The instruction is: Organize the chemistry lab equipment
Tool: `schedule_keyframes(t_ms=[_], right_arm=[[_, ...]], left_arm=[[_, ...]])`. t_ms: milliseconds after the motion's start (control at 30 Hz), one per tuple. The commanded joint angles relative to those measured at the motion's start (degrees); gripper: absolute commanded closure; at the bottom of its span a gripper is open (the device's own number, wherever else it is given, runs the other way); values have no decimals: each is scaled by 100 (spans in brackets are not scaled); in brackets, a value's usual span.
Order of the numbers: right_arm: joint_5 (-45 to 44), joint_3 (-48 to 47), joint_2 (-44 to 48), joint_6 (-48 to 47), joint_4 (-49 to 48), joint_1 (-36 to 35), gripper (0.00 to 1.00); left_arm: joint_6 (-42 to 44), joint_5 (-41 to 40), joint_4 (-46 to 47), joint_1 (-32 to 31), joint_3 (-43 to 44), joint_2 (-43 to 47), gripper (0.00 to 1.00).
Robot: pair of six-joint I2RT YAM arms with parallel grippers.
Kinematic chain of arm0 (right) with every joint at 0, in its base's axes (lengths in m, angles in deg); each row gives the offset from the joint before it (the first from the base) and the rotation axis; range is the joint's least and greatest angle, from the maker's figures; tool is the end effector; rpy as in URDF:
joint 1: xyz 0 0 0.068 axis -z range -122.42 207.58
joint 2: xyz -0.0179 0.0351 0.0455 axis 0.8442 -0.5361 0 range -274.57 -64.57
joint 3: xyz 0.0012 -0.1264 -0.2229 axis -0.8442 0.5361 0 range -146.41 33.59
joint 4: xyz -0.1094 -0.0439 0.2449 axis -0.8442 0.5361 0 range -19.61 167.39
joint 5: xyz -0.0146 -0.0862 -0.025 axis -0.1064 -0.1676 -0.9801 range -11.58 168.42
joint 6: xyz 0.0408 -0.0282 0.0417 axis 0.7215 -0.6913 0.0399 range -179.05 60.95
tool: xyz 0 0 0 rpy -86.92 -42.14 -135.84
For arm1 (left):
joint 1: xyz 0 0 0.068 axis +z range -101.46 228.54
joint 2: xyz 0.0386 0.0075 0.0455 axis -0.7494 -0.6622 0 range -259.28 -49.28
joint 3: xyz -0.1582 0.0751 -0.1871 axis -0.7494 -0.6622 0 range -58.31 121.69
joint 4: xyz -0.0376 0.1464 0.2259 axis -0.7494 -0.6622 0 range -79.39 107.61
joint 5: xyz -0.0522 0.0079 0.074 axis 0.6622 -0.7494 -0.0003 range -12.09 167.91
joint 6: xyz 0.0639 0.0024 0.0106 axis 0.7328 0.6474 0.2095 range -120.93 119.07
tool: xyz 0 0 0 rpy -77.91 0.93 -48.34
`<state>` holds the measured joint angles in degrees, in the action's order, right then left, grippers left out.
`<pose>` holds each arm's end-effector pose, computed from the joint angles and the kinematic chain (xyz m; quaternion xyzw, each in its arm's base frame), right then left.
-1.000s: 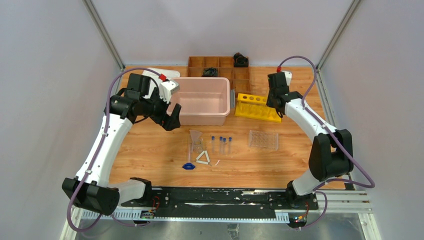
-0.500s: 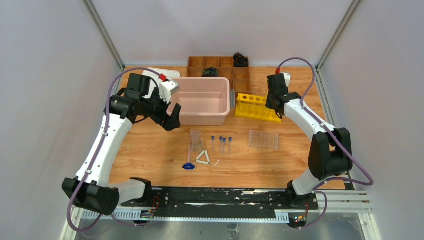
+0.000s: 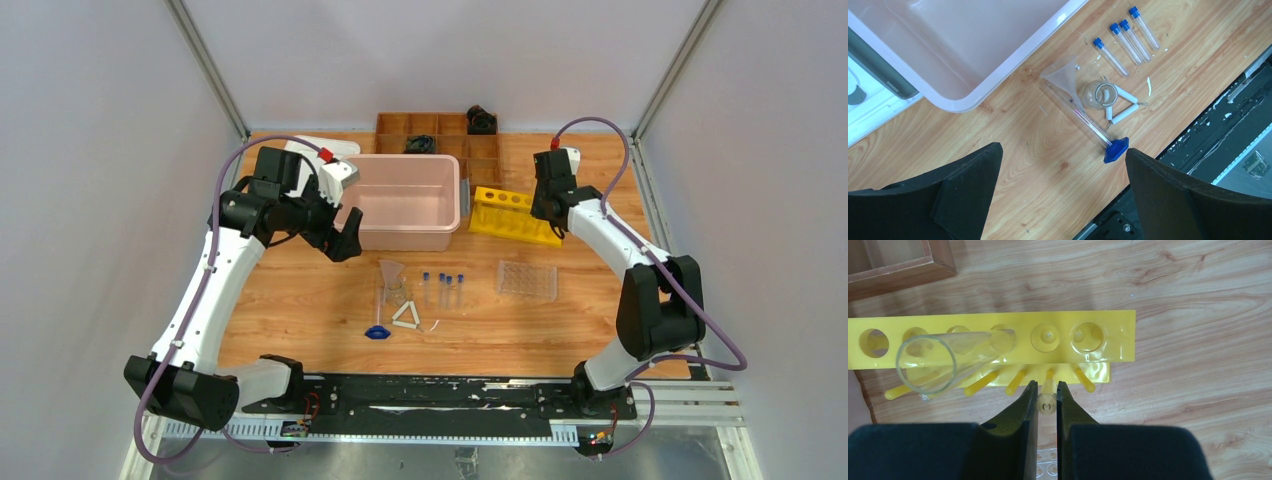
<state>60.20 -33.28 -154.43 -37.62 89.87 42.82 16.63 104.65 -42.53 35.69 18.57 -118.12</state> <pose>0.3605 0.0787 0.2331 0.1162 0.8984 -0.0141 0.4232 0.2378 -0.0776 0.3449 0.3138 0.8683 -0.2055 0.3247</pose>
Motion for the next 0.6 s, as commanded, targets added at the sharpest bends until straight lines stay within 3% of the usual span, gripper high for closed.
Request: schedule_keyframes(t_ms=[0,267,433,567], right_arm=[[-221,20,-14,80,101,74,88],[-212,-97,175,143,287,64,61],[-205,-15,513,203,397,21,60],[-131,104,978,294,573,-234,66]], left_arm=[[30,63,35,-17,-7,111,0],[21,75,31,-17,27,122,0],[-11,42,37,-17,66,122,0],[-45,20,37,-17,106,107,0]])
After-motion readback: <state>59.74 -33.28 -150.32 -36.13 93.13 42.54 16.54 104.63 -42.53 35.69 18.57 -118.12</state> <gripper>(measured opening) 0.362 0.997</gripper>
